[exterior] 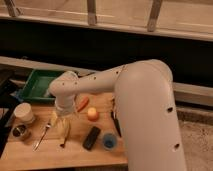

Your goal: Place banana in metal cup

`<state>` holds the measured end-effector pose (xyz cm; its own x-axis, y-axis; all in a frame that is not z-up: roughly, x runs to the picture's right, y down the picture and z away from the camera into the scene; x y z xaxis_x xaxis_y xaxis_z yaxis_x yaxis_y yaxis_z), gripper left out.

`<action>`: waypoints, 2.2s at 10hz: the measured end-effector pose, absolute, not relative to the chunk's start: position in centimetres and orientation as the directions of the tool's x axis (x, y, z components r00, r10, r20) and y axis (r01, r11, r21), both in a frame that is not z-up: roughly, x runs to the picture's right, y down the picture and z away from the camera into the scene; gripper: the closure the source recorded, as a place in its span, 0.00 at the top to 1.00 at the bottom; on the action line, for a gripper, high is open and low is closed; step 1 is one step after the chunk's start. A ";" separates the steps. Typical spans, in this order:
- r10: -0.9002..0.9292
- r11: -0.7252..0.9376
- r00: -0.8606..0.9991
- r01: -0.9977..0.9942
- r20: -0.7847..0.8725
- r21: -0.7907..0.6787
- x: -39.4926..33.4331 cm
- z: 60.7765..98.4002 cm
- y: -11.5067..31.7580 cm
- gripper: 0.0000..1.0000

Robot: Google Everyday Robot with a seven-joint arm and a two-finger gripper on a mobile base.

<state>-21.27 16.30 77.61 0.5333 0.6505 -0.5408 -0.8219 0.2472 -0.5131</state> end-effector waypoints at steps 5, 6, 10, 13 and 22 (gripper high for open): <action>0.595 0.265 0.548 -0.825 -0.589 -0.499 -23.0 80.3 18.7 0.80; 0.586 0.264 0.534 -0.837 -0.609 -0.479 -22.8 80.8 19.2 0.76; 0.563 0.288 0.505 -0.862 -0.654 -0.417 -23.1 81.6 20.4 0.36; 0.556 0.307 0.503 -0.864 -0.662 -0.399 -23.3 81.4 20.3 0.07; 0.656 0.346 0.601 -0.778 -0.457 -0.525 -26.0 74.8 12.4 0.02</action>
